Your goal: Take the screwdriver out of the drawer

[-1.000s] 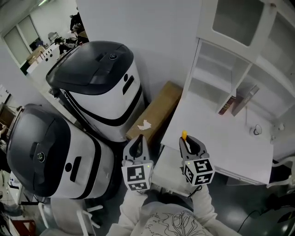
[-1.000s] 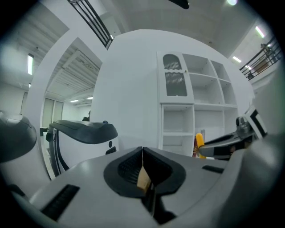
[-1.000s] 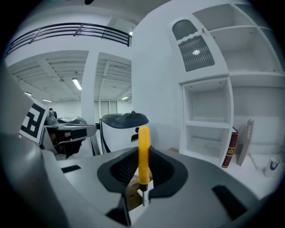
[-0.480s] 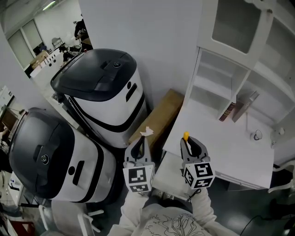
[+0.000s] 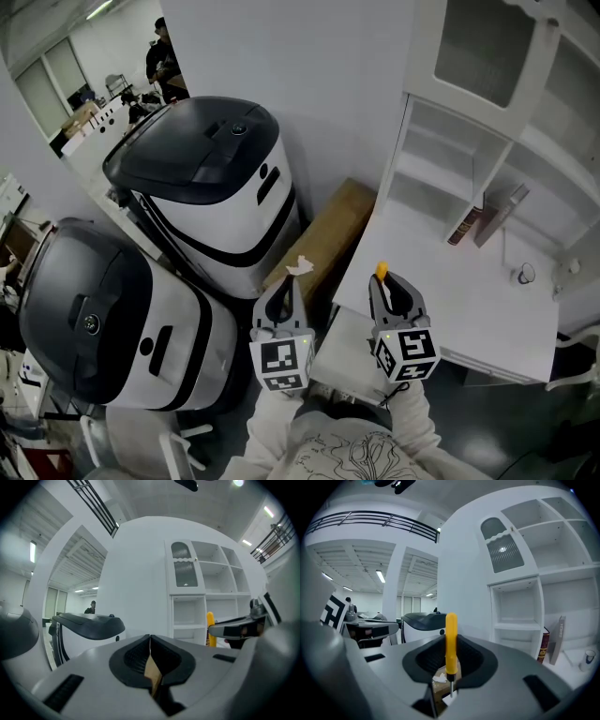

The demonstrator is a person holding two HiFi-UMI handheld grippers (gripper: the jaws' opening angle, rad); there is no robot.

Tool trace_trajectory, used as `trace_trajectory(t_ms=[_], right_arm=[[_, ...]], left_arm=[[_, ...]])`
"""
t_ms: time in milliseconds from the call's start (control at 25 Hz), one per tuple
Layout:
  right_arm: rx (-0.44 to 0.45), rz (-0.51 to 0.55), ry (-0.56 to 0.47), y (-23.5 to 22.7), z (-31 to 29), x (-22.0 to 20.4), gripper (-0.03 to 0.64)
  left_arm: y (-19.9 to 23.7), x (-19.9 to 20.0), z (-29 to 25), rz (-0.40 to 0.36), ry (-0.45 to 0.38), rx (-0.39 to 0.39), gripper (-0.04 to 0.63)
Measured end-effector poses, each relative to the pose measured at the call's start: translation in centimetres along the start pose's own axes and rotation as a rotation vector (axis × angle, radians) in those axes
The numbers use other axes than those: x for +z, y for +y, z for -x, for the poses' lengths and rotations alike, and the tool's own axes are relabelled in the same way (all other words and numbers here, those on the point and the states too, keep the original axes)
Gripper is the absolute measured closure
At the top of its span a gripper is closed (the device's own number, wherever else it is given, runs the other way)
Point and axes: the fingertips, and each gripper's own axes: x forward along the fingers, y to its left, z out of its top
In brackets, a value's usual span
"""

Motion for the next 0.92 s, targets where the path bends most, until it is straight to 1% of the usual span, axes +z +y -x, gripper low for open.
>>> trace_trajectory(t_ms=[640,920], right_arm=[[-0.003,0.004,0.014,0.10,-0.29,-0.55,0.549],[-0.002,0.004,0.015,0.13,-0.34,-0.51,0.549]], left_arm=[[0.26,0.33,0.03,0.017,-0.011,0.001,0.588],[0.65,-0.31,0.10,0.010,0.010,0.013,0.589]])
